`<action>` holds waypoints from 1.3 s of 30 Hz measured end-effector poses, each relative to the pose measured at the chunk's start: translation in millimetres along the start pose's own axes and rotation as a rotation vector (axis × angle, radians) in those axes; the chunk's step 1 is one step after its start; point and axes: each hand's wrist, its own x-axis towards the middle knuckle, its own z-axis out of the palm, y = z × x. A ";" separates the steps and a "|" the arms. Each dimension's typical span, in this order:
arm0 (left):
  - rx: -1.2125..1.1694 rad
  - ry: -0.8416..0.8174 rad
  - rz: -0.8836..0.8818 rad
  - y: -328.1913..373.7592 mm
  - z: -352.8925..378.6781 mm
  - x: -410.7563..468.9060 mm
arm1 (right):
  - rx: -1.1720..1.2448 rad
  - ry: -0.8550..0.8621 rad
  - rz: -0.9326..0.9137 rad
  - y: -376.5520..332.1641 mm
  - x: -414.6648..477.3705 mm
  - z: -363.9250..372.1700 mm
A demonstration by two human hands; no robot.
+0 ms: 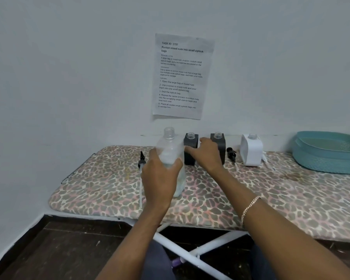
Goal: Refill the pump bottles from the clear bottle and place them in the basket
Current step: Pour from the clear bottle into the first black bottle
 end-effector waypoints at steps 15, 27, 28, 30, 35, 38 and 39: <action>-0.020 0.045 -0.025 -8.7 -4.3 12.7 | 0.011 0.047 0.122 -7.8 7.4 39.2; 0.008 0.019 0.050 -0.1 -3.6 1.9 | 0.109 0.079 -0.056 -6.9 -45.2 -42.2; 0.018 0.010 0.067 1.7 -3.1 0.1 | 0.122 0.071 -0.059 -2.3 -54.0 -52.9; 0.044 -0.016 0.097 5.9 -2.1 -4.4 | 0.133 0.053 -0.057 11.0 -71.9 -70.8; 0.090 -0.076 0.166 11.1 3.3 -16.3 | 0.151 0.039 -0.004 53.1 -113.7 -100.8; 0.122 -0.098 0.205 11.2 8.3 -24.6 | 0.152 0.063 0.010 73.8 -130.8 -111.3; 0.139 -0.103 0.218 11.4 10.1 -26.5 | 0.168 0.071 0.010 79.4 -133.8 -112.9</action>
